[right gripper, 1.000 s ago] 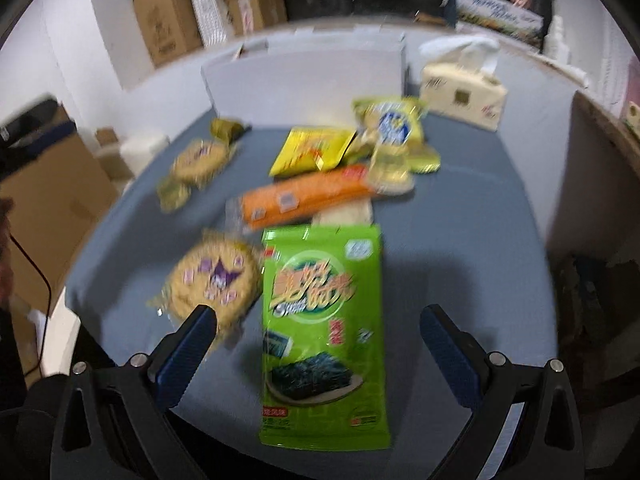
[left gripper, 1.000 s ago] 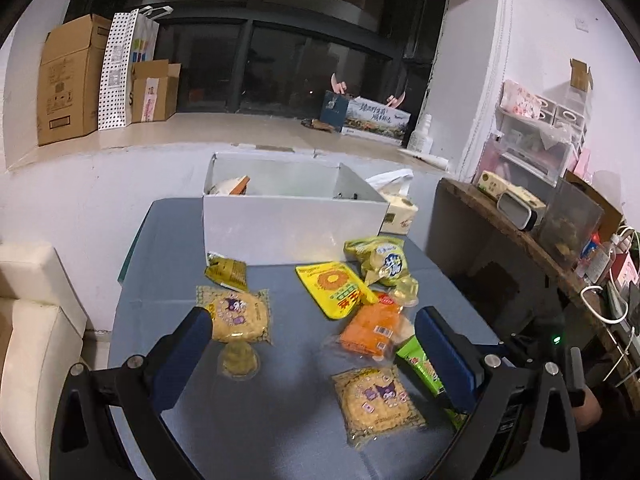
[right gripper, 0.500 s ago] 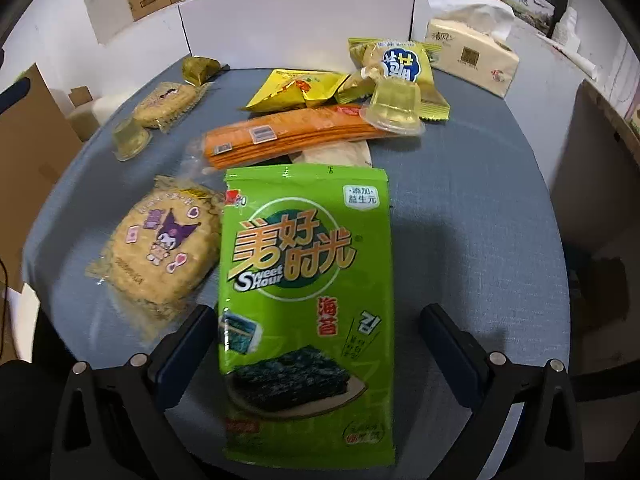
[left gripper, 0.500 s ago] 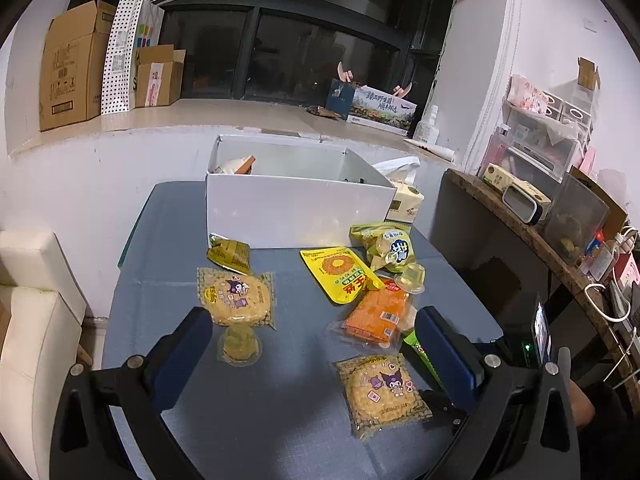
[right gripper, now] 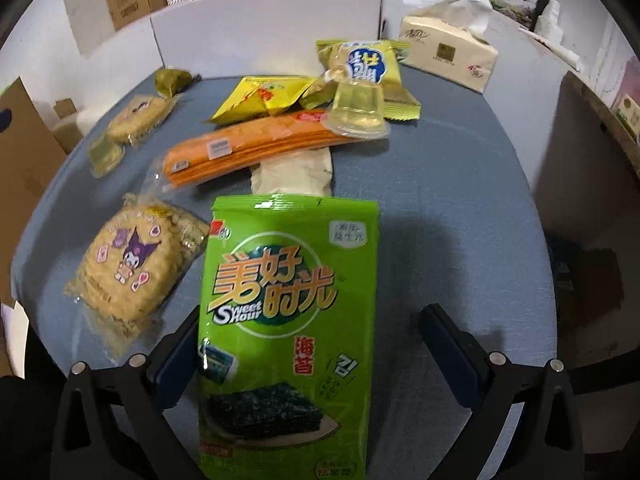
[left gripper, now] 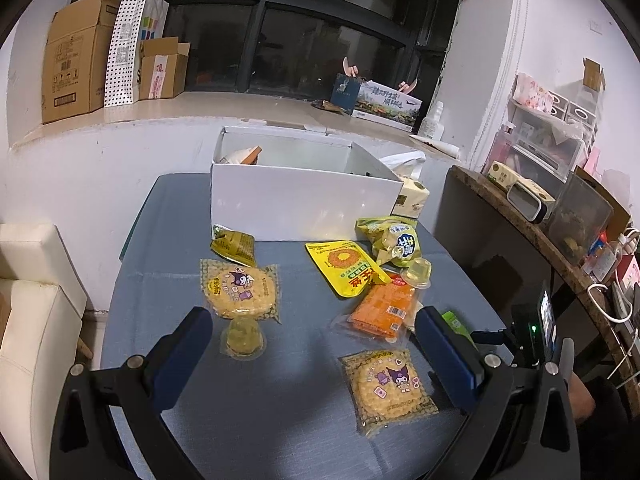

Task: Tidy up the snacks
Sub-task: 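Drop green seaweed pack with right gripper while left drops cookie pack into box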

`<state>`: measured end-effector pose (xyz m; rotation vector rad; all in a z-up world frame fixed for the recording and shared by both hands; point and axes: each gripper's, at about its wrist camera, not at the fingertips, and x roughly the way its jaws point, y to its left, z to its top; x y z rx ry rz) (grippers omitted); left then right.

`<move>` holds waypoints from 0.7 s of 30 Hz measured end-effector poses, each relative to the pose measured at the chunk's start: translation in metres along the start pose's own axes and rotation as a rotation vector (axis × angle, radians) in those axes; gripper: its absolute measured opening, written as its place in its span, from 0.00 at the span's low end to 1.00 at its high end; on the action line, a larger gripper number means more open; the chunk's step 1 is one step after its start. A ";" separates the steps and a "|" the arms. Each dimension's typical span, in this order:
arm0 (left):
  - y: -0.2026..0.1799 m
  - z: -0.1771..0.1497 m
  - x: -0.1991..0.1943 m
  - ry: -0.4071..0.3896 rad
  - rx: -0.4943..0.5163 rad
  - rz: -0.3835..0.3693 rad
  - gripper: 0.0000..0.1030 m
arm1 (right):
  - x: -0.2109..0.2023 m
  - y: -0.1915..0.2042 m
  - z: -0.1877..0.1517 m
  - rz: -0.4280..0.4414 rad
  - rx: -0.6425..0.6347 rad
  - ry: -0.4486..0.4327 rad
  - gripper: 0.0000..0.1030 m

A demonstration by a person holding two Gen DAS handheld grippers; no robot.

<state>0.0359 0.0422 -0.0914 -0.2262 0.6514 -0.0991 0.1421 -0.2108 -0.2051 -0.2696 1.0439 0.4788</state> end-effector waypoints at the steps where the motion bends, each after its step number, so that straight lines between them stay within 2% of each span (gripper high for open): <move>1: 0.000 0.000 0.000 0.001 -0.003 0.000 1.00 | -0.001 0.000 -0.001 0.005 -0.007 -0.006 1.00; 2: 0.000 0.000 0.000 0.001 -0.005 0.000 1.00 | -0.002 0.000 -0.001 0.008 -0.012 -0.018 0.93; 4: 0.001 -0.001 0.001 0.002 -0.008 0.001 1.00 | -0.009 -0.005 -0.001 -0.007 0.011 -0.046 0.63; 5: 0.001 0.000 0.001 0.002 -0.009 0.003 1.00 | -0.013 -0.011 0.000 0.024 0.044 -0.056 0.60; 7: 0.003 0.000 0.000 0.001 -0.011 0.004 1.00 | -0.020 -0.019 0.001 0.059 0.070 -0.077 0.60; 9: 0.005 0.001 0.001 0.000 -0.016 0.004 1.00 | -0.029 -0.023 0.001 0.060 0.080 -0.114 0.60; 12: 0.010 0.003 0.005 0.011 -0.026 0.014 1.00 | -0.054 -0.029 0.004 0.105 0.106 -0.188 0.60; 16: 0.016 0.005 0.014 0.029 -0.044 0.010 1.00 | -0.088 -0.025 0.008 0.116 0.099 -0.272 0.60; 21: 0.013 0.011 0.039 0.059 -0.003 0.019 1.00 | -0.106 -0.025 0.009 0.131 0.095 -0.317 0.60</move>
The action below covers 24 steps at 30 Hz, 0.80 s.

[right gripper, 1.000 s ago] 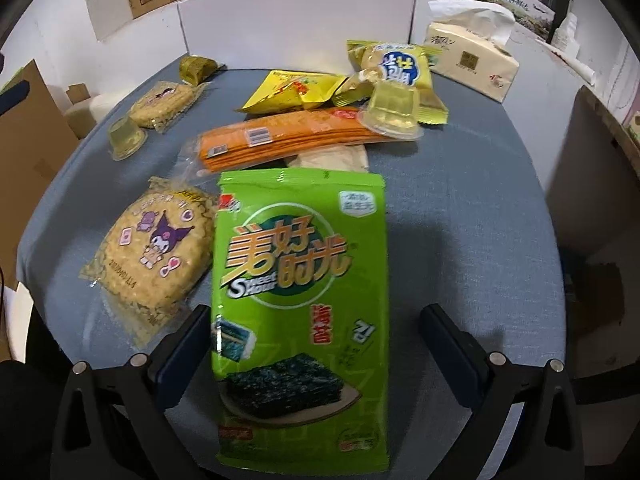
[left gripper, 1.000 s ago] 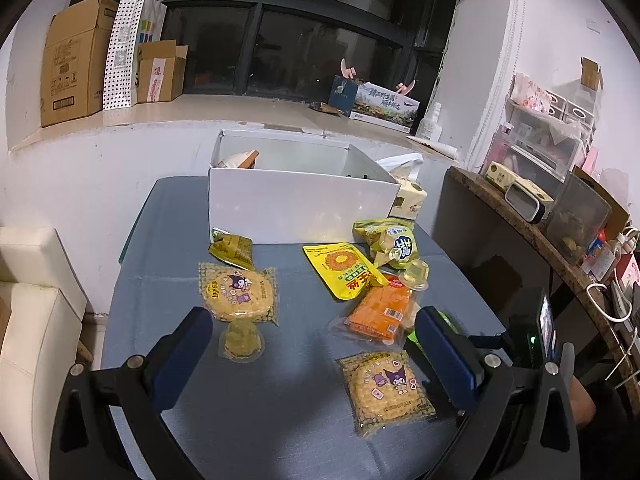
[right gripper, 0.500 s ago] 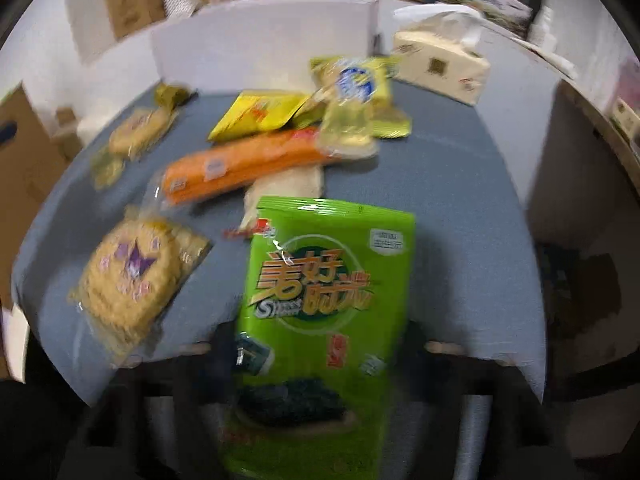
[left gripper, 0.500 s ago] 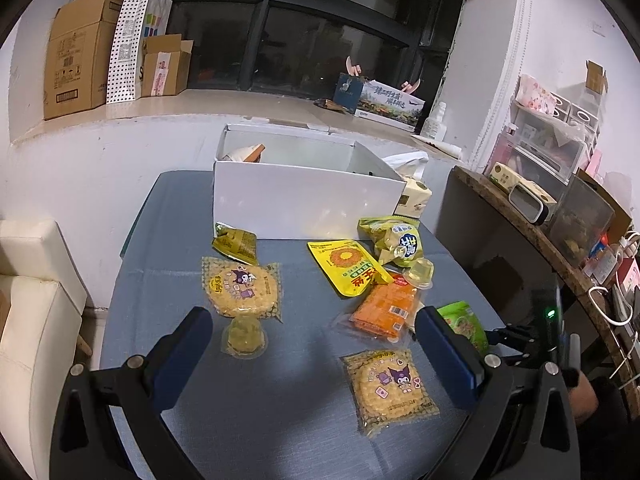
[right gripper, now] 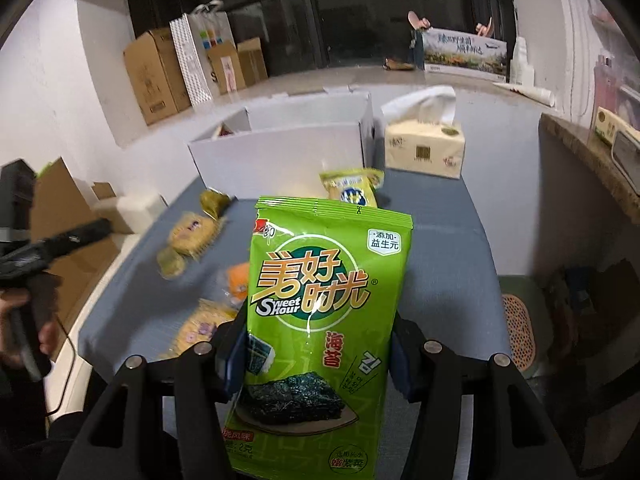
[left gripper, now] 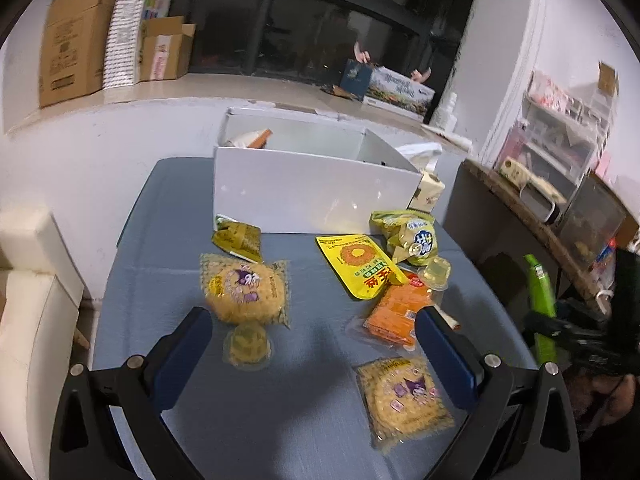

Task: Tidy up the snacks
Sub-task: 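Drop green seaweed pack with right gripper while left drops cookie pack into box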

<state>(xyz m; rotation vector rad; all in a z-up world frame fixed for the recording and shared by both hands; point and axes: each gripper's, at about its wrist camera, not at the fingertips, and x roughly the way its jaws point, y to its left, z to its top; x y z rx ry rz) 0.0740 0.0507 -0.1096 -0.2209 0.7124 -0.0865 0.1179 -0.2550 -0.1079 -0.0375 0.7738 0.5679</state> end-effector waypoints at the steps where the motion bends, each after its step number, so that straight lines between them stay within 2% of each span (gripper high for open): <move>1: -0.001 0.003 0.008 0.010 0.018 0.018 1.00 | 0.001 -0.002 0.000 0.000 -0.001 -0.001 0.60; 3: 0.002 0.008 0.030 0.043 0.045 0.041 1.00 | 0.000 -0.003 0.001 0.001 0.001 -0.007 0.60; 6: 0.016 0.015 0.062 0.107 0.028 0.094 1.00 | -0.002 -0.005 0.000 -0.001 0.007 -0.004 0.60; 11: 0.035 0.020 0.105 0.197 -0.006 0.101 1.00 | 0.000 -0.007 -0.002 -0.003 0.020 0.004 0.60; 15: 0.035 0.016 0.140 0.290 0.027 0.162 1.00 | 0.004 -0.002 -0.002 0.003 0.004 0.013 0.60; 18: 0.033 0.015 0.149 0.306 0.069 0.208 0.98 | 0.005 0.001 -0.002 0.003 -0.005 0.017 0.60; 20: 0.034 0.016 0.146 0.291 0.067 0.216 0.66 | 0.007 0.002 -0.003 0.002 -0.006 0.024 0.60; 21: 0.036 0.017 0.142 0.288 0.063 0.209 0.29 | 0.007 0.002 -0.003 0.002 -0.007 0.026 0.60; 23: 0.038 0.019 0.133 0.271 0.043 0.184 0.19 | 0.009 0.004 -0.004 0.009 -0.007 0.029 0.60; 24: 0.038 0.019 0.123 0.251 0.034 0.142 0.19 | 0.009 0.005 -0.004 0.011 -0.009 0.030 0.60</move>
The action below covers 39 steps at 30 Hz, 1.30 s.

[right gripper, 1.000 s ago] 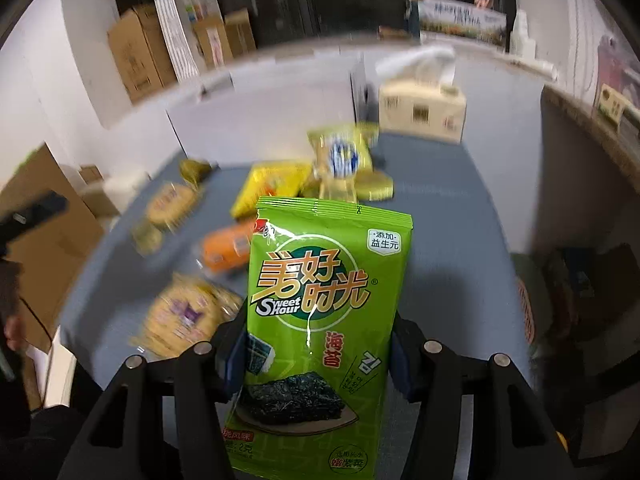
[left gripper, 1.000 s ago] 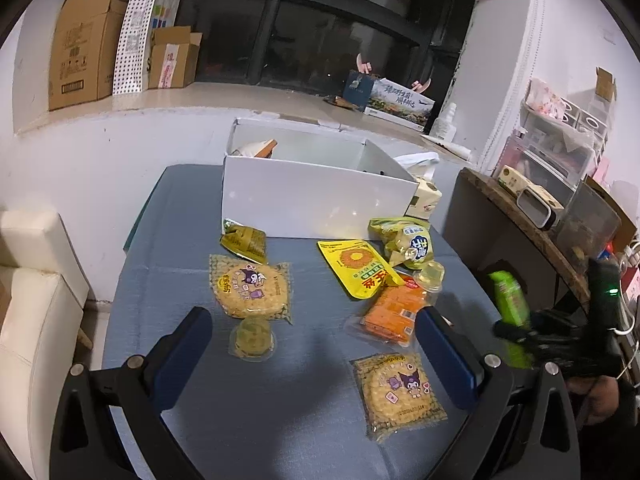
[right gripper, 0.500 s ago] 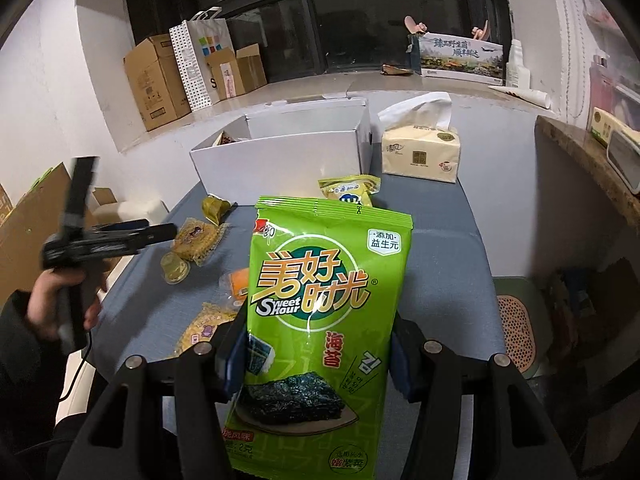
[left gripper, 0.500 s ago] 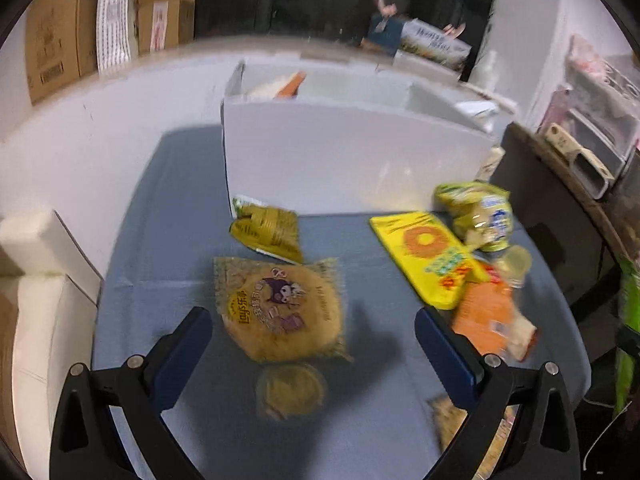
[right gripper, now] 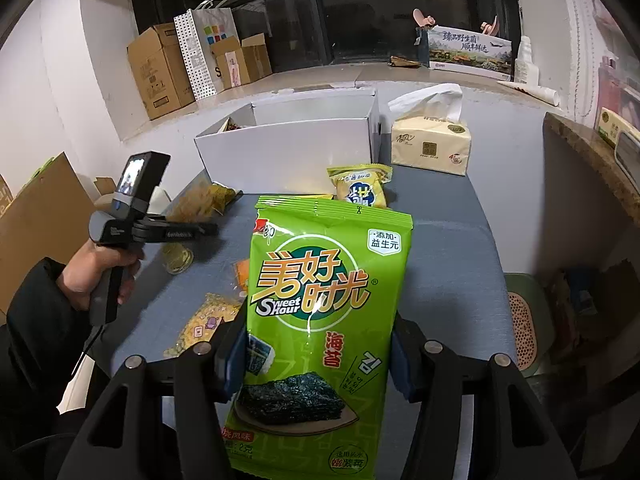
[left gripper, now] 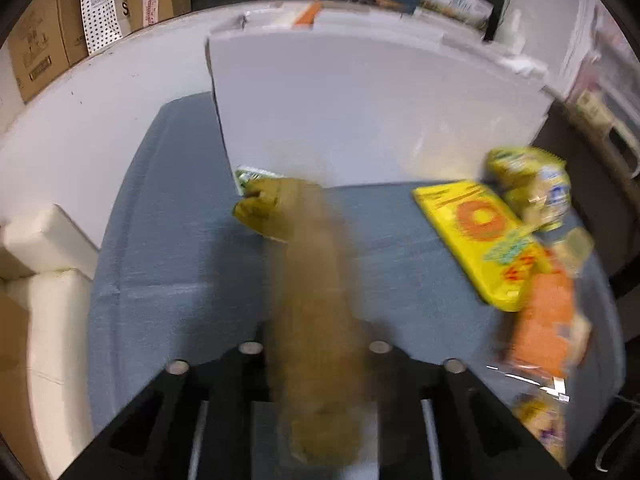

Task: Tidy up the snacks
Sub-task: 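Drop green seaweed pack with right gripper while left drops cookie pack into box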

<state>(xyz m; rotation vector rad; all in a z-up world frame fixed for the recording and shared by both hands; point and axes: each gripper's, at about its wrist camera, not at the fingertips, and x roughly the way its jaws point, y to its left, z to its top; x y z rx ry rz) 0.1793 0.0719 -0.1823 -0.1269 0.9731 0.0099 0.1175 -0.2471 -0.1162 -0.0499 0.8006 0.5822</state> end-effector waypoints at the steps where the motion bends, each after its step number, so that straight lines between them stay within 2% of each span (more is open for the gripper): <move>1: -0.001 -0.001 -0.008 -0.022 0.006 -0.015 0.19 | 0.001 0.001 0.000 0.002 -0.004 0.002 0.60; 4: -0.005 -0.003 -0.033 -0.083 0.029 -0.048 0.18 | 0.004 0.005 0.001 0.003 -0.014 0.008 0.60; 7: -0.012 -0.002 -0.064 -0.151 0.019 -0.137 0.18 | 0.007 0.011 0.002 0.007 -0.025 0.012 0.60; 10: -0.019 0.005 -0.086 -0.200 0.031 -0.184 0.18 | 0.009 0.016 0.008 0.014 -0.037 0.007 0.60; 13: -0.026 0.019 -0.111 -0.255 0.055 -0.218 0.18 | 0.012 0.020 0.021 0.021 -0.056 -0.007 0.60; 18: -0.036 0.064 -0.132 -0.327 0.095 -0.236 0.18 | 0.021 0.026 0.073 0.067 -0.081 -0.070 0.60; 20: -0.036 0.083 -0.132 -0.341 0.100 -0.245 0.18 | 0.030 0.024 0.103 0.079 -0.079 -0.099 0.60; 23: -0.038 0.120 -0.125 -0.355 0.129 -0.216 0.18 | 0.050 0.016 0.144 0.085 -0.044 -0.107 0.60; 26: -0.033 0.161 -0.111 -0.345 0.128 -0.198 0.18 | 0.072 0.008 0.187 0.056 -0.025 -0.109 0.60; 30: -0.026 0.195 -0.090 -0.325 0.128 -0.167 0.18 | 0.102 -0.003 0.236 0.038 0.010 -0.098 0.60; 34: -0.023 0.216 -0.064 -0.285 0.130 -0.141 0.18 | 0.132 -0.012 0.269 -0.009 0.012 -0.076 0.60; 39: -0.014 0.229 -0.035 -0.255 0.106 -0.093 0.20 | 0.180 -0.028 0.295 -0.055 0.023 0.012 0.60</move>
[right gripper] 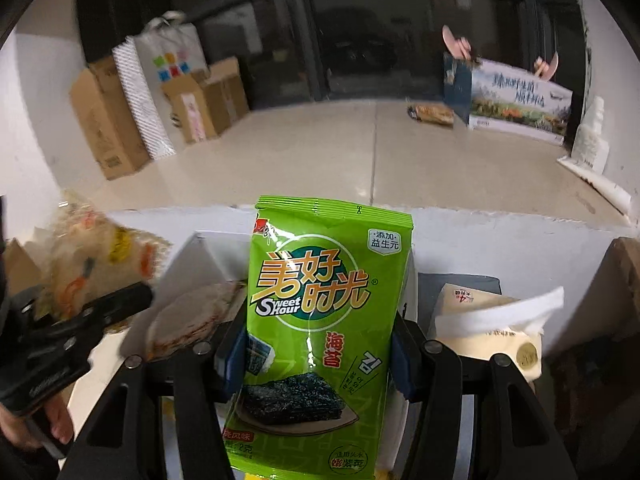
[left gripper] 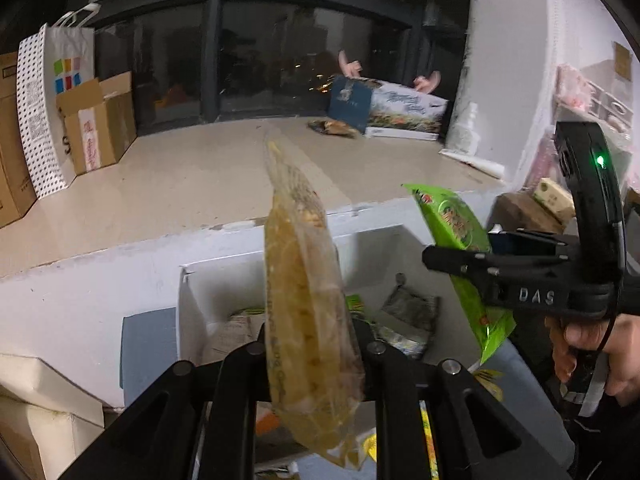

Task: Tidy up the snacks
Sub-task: 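Drop green seaweed pack with right gripper while left drops cookie pack into box, then move the right gripper to the yellow potato chip bag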

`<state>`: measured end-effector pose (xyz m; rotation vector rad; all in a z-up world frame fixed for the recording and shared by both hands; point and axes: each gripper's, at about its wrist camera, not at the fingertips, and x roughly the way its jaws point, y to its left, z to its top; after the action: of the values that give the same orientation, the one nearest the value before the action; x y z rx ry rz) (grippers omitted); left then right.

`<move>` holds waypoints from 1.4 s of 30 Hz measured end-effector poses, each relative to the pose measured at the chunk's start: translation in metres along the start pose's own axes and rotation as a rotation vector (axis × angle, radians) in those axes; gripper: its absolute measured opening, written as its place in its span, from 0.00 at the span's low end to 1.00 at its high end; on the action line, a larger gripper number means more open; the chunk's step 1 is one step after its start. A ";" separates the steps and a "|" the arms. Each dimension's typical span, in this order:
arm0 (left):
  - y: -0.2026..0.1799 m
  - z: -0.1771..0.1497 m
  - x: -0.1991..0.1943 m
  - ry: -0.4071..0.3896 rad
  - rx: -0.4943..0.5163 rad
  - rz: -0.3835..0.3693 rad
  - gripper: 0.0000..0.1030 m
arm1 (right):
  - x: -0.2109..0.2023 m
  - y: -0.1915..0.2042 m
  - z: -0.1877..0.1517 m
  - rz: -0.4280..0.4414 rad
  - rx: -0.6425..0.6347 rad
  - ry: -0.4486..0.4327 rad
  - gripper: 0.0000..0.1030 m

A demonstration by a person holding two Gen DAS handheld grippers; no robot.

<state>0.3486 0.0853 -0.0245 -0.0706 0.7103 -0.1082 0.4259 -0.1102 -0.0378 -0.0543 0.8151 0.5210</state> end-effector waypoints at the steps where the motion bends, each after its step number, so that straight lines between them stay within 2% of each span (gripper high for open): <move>1: 0.005 -0.003 0.004 0.010 -0.013 0.016 0.27 | 0.007 -0.002 0.004 0.007 0.005 0.004 0.60; 2: 0.008 -0.004 0.007 0.020 -0.027 0.032 0.38 | 0.013 -0.003 0.007 0.031 0.012 0.016 0.62; 3: 0.014 -0.006 0.011 0.040 -0.053 0.043 0.74 | 0.019 -0.004 0.008 0.052 0.023 0.038 0.73; 4: 0.019 -0.009 0.012 0.037 -0.068 0.046 1.00 | 0.029 -0.005 0.009 0.068 0.049 0.080 0.82; 5: 0.020 -0.013 0.010 0.027 -0.073 0.047 1.00 | 0.034 -0.006 0.009 0.063 0.063 0.101 0.97; 6: 0.021 -0.016 0.011 0.038 -0.071 0.055 1.00 | 0.038 -0.005 0.007 0.036 0.068 0.108 1.00; 8: 0.021 -0.022 0.007 0.039 -0.067 0.059 1.00 | 0.040 -0.003 0.001 0.013 0.055 0.094 1.00; 12: 0.016 -0.033 -0.016 0.008 -0.060 0.057 1.00 | 0.033 -0.002 -0.009 0.085 0.066 0.093 1.00; 16: 0.005 -0.047 -0.051 -0.044 -0.053 0.020 1.00 | -0.004 0.002 -0.019 0.095 0.092 -0.015 1.00; 20: -0.009 -0.069 -0.098 -0.107 -0.049 -0.018 1.00 | -0.062 0.005 -0.035 0.182 0.130 -0.123 1.00; 24: -0.030 -0.101 -0.146 -0.168 -0.027 -0.059 1.00 | -0.134 0.020 -0.080 0.227 0.060 -0.255 1.00; 29: -0.055 -0.143 -0.187 -0.210 -0.006 -0.109 1.00 | -0.196 0.031 -0.152 0.216 -0.014 -0.350 1.00; 32: -0.070 -0.171 -0.204 -0.214 -0.009 -0.105 1.00 | -0.220 0.031 -0.189 0.176 -0.015 -0.386 1.00; 36: -0.081 -0.203 -0.217 -0.197 -0.037 -0.113 1.00 | -0.242 0.033 -0.234 0.126 -0.014 -0.408 1.00; 39: -0.087 -0.215 -0.223 -0.182 -0.059 -0.143 1.00 | -0.247 0.030 -0.249 0.172 0.011 -0.374 1.00; 42: -0.094 -0.222 -0.228 -0.177 -0.063 -0.134 1.00 | -0.250 0.028 -0.256 0.191 0.026 -0.363 1.00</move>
<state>0.0245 0.0142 -0.0353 -0.1858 0.5319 -0.2053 0.0968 -0.2538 -0.0337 0.1403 0.4734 0.6766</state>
